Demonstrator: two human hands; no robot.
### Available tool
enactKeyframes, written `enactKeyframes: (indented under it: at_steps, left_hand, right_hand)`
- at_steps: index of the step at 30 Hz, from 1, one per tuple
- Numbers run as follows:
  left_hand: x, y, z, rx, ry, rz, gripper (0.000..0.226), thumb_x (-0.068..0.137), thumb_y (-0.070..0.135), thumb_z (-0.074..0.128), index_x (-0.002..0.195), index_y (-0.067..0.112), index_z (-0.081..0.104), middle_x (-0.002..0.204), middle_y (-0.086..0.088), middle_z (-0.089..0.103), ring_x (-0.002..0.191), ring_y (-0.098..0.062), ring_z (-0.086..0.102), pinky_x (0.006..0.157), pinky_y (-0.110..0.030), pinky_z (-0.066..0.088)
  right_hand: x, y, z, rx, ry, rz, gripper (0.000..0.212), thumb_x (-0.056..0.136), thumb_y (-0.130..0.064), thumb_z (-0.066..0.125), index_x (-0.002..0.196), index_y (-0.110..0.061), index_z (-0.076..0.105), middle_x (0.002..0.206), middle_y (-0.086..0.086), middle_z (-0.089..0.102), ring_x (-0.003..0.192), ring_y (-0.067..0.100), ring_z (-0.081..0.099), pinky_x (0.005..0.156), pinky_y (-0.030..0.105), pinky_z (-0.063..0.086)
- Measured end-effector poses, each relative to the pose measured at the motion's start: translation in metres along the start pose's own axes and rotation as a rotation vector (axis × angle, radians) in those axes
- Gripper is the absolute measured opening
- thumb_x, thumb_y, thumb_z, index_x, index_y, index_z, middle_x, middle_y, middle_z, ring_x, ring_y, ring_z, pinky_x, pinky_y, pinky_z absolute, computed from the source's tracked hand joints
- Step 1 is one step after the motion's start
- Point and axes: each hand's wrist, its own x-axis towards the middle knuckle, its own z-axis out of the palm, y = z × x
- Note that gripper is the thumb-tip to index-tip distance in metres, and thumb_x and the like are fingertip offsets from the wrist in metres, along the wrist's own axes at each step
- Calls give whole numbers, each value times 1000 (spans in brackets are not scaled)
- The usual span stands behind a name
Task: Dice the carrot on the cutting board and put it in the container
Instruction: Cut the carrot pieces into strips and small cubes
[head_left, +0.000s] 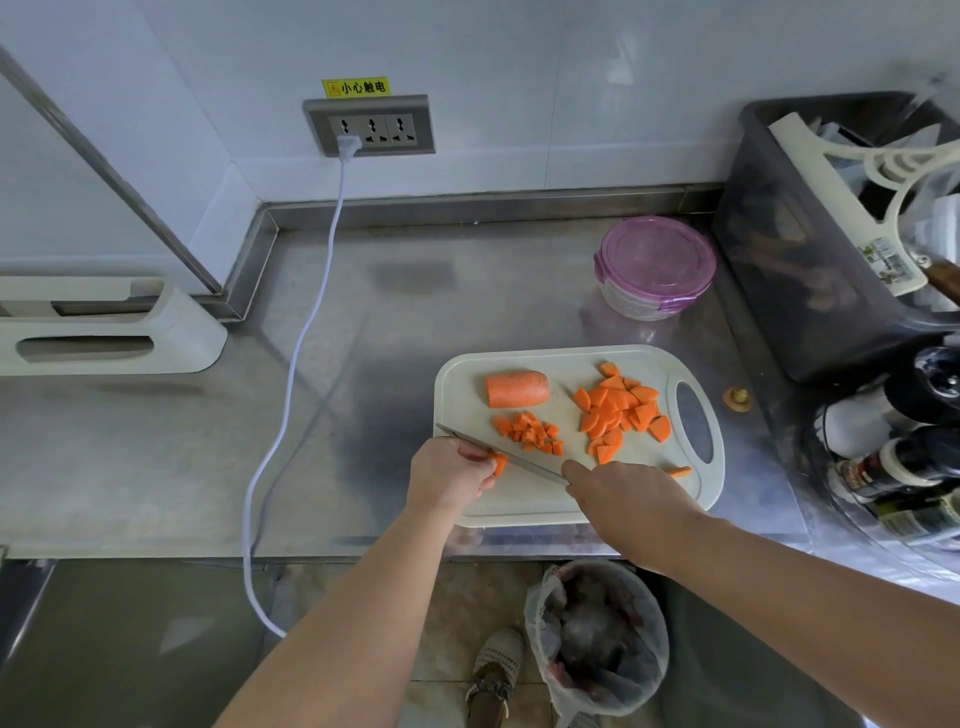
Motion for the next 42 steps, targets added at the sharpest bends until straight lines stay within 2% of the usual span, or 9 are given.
enactKeyframes:
  at_steps: [5, 8, 12, 20, 27, 31, 35, 40, 42]
  left_hand:
    - [-2, 1, -1, 31, 9, 20, 12, 85, 7, 69, 74, 12, 67, 66, 2, 66, 62, -6, 65, 58, -14, 54]
    - [-2, 1, 0, 52, 9, 26, 24, 86, 7, 68, 64, 17, 63, 66, -2, 66, 67, -14, 66, 74, -29, 57]
    - [-1, 2, 0, 54, 7, 43, 27, 85, 9, 70, 61, 20, 63, 65, 2, 66, 67, -13, 67, 80, -30, 57]
    - [2, -3, -1, 69, 33, 30, 16, 84, 9, 70, 74, 17, 61, 75, -2, 69, 69, -11, 68, 71, -25, 57]
    - [5, -3, 1, 87, 58, 39, 17, 87, 8, 66, 74, 18, 62, 75, 0, 68, 65, -8, 66, 66, -22, 56]
    - [5, -4, 3, 83, 87, -2, 17, 83, 8, 67, 69, 18, 63, 66, -1, 67, 67, -17, 65, 72, -30, 55]
    - [5, -5, 5, 126, 66, -39, 22, 80, 10, 68, 59, 14, 65, 53, 0, 62, 56, -16, 56, 62, -27, 44]
    - [5, -6, 5, 141, 81, -29, 25, 82, 11, 69, 57, 16, 65, 50, 4, 62, 52, -10, 58, 58, -21, 47]
    - [5, -6, 5, 170, 80, -12, 21, 83, 13, 69, 62, 16, 66, 62, -1, 69, 64, -14, 67, 67, -27, 55]
  right_hand:
    - [2, 2, 1, 1, -17, -6, 45, 96, -4, 49, 135, -17, 30, 69, -3, 40, 53, 11, 38, 43, 24, 30]
    - [6, 2, 7, 28, -43, 2, 43, 93, 1, 47, 130, -17, 34, 69, -2, 40, 53, 12, 37, 45, 26, 31]
    - [10, 4, 10, 54, -57, 3, 36, 94, 1, 42, 125, -16, 37, 69, -1, 41, 53, 13, 37, 46, 27, 31]
    - [4, 5, 13, 200, -3, 39, 15, 100, -14, 40, 113, -21, 43, 83, 1, 60, 72, 22, 61, 63, 36, 51]
    - [-4, 7, 4, 171, 40, 23, 16, 102, -21, 41, 118, -23, 41, 82, -1, 58, 73, 19, 62, 57, 30, 46]
    - [-5, 5, 5, 173, 37, 6, 18, 103, -21, 41, 121, -23, 41, 84, -1, 60, 73, 18, 62, 59, 30, 48]
    - [-4, 4, 6, 163, 31, -6, 16, 105, -23, 35, 120, -22, 41, 88, 2, 61, 77, 22, 62, 64, 34, 50]
    - [-4, 2, 10, 166, 11, 3, 17, 103, -19, 40, 120, -23, 40, 80, -2, 53, 74, 19, 60, 64, 32, 51]
    - [-4, 2, 11, 180, 12, 8, 17, 102, -19, 41, 119, -23, 40, 79, -2, 53, 74, 18, 61, 67, 33, 54]
